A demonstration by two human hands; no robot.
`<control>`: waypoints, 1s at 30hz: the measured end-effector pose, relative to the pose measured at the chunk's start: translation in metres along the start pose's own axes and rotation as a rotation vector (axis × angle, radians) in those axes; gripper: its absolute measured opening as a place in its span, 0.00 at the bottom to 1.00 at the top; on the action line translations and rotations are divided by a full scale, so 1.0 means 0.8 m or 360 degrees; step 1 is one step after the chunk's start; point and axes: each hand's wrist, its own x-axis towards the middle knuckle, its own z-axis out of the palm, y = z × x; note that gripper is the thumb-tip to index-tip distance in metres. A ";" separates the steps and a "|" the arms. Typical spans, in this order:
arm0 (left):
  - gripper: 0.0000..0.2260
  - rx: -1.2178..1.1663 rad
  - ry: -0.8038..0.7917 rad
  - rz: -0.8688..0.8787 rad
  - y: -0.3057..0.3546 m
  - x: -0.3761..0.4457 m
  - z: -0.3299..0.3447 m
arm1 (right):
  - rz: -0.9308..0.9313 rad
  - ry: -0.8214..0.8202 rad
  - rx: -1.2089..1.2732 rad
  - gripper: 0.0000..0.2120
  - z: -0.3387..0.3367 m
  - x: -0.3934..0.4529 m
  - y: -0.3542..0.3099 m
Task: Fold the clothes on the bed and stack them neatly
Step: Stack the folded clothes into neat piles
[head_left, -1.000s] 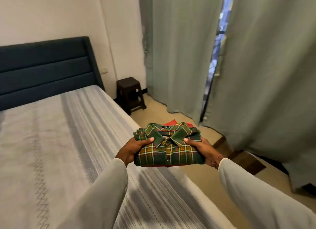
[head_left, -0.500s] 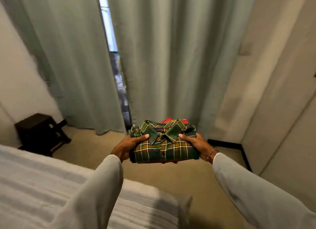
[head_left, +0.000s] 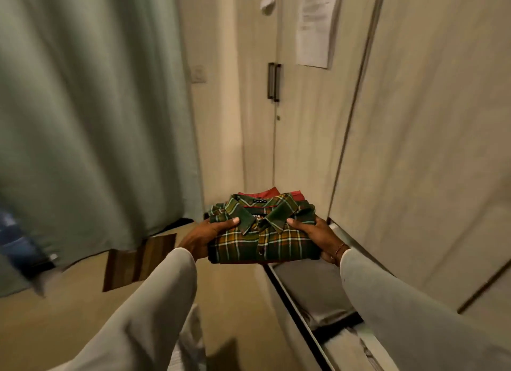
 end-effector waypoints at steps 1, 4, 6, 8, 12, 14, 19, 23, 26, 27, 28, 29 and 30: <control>0.29 0.0049 -0.0090 -0.0029 -0.007 0.006 0.029 | 0.0006 0.0069 0.0032 0.25 -0.029 -0.019 0.008; 0.28 0.0173 -0.0317 -0.0112 -0.029 0.018 0.123 | 0.0046 0.0305 0.0088 0.33 -0.117 -0.083 0.037; 0.29 0.0248 -0.0444 -0.0184 -0.046 0.022 0.184 | 0.0065 0.0420 0.0117 0.37 -0.170 -0.126 0.058; 0.30 0.0325 -0.0582 -0.0241 -0.063 0.022 0.238 | 0.0059 0.0521 0.0165 0.34 -0.212 -0.173 0.077; 0.29 0.0470 -0.0877 -0.0336 -0.107 0.006 0.343 | 0.0106 0.0793 0.0253 0.31 -0.275 -0.269 0.124; 0.24 0.0506 -0.0935 -0.0393 -0.125 0.002 0.375 | 0.0162 0.0898 0.0309 0.32 -0.287 -0.301 0.148; 0.27 0.0730 -0.1146 -0.0554 -0.185 -0.007 0.462 | 0.0221 0.1192 0.0468 0.27 -0.313 -0.395 0.202; 0.25 0.0773 -0.1252 -0.0670 -0.241 -0.016 0.502 | 0.0290 0.1379 0.0549 0.28 -0.314 -0.450 0.245; 0.17 0.0856 -0.1321 -0.0749 -0.274 -0.020 0.521 | 0.0359 0.1503 0.0563 0.24 -0.306 -0.477 0.276; 0.16 0.0876 -0.1361 -0.0790 -0.290 -0.017 0.525 | 0.0380 0.1544 0.0560 0.24 -0.302 -0.484 0.287; 0.18 0.0894 -0.1396 -0.0811 -0.302 -0.015 0.526 | 0.0401 0.1574 0.0566 0.24 -0.299 -0.489 0.299; 0.20 0.0918 -0.1415 -0.0818 -0.317 -0.011 0.527 | 0.0422 0.1593 0.0573 0.24 -0.294 -0.495 0.309; 0.23 0.0936 -0.1434 -0.0826 -0.332 -0.007 0.527 | 0.0444 0.1615 0.0582 0.24 -0.288 -0.499 0.320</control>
